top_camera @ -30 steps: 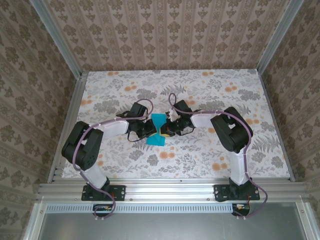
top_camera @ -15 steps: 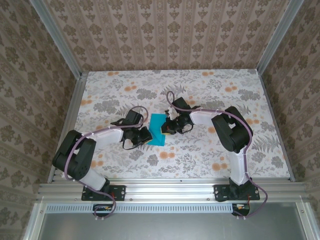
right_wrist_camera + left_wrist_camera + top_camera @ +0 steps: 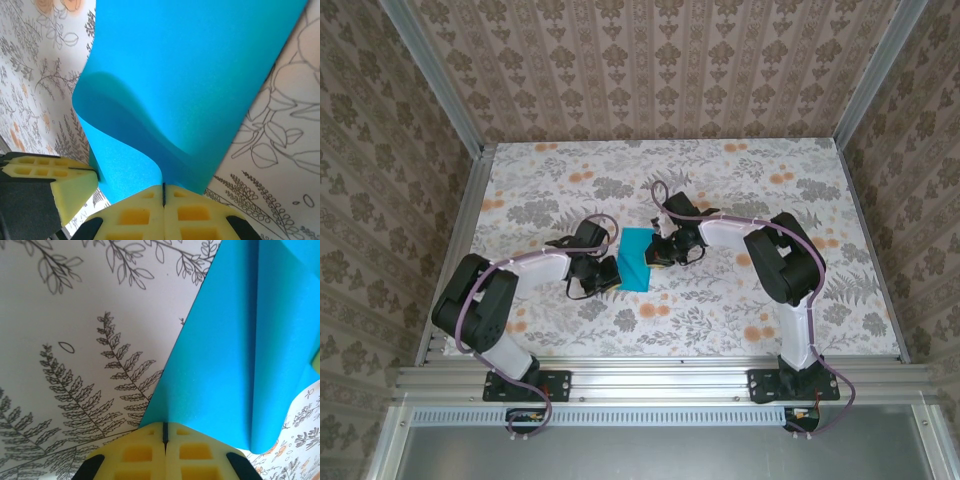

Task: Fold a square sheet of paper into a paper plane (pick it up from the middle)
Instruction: Fold the triangle a second time at the center of the table.

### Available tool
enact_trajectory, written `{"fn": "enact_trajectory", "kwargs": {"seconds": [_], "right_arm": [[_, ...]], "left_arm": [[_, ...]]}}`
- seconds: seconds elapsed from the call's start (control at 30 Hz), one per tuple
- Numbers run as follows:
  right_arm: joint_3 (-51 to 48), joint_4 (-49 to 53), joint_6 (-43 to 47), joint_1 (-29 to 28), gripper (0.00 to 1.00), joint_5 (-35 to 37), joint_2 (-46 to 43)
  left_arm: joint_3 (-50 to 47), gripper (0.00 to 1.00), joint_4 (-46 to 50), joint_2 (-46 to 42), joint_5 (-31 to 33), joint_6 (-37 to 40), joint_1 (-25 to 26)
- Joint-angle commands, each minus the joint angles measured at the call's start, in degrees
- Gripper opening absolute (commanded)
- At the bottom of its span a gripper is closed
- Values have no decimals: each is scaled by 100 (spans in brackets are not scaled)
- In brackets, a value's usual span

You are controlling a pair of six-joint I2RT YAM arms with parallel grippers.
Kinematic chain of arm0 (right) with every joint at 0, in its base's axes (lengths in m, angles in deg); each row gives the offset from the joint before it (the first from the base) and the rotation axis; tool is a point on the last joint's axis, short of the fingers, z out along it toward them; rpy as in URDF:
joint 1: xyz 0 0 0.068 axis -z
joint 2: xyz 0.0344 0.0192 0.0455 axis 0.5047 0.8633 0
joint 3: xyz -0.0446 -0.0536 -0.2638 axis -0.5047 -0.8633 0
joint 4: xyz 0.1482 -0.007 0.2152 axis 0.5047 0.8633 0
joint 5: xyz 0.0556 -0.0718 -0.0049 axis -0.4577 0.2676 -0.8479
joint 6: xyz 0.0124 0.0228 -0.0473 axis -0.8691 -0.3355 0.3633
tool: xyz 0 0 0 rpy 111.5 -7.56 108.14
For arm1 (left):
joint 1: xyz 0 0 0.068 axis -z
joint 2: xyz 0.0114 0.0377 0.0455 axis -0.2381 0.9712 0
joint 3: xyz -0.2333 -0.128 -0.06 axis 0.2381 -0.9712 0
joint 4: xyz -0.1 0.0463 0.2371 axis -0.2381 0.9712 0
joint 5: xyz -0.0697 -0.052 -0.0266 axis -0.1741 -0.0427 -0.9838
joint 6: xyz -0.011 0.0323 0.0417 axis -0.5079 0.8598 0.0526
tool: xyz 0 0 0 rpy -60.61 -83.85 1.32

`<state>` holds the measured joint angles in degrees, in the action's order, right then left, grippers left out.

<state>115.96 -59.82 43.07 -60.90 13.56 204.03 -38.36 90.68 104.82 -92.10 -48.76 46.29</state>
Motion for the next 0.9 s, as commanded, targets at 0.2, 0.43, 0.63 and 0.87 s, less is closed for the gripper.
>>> {"fn": "enact_trajectory", "kwargs": {"seconds": [0.2,0.43,0.63,0.87], "right_arm": [[285,256,106,9,8,195,80],[262,332,147,8,8,224,132],[173,334,165,9,9,197,73],[102,260,174,-8,9,-146,31]], "left_arm": [[176,5,385,174,97,282,36],[259,5,425,144,88,334,42],[289,5,425,140,88,328,53],[295,5,320,140,35,301,54]]}}
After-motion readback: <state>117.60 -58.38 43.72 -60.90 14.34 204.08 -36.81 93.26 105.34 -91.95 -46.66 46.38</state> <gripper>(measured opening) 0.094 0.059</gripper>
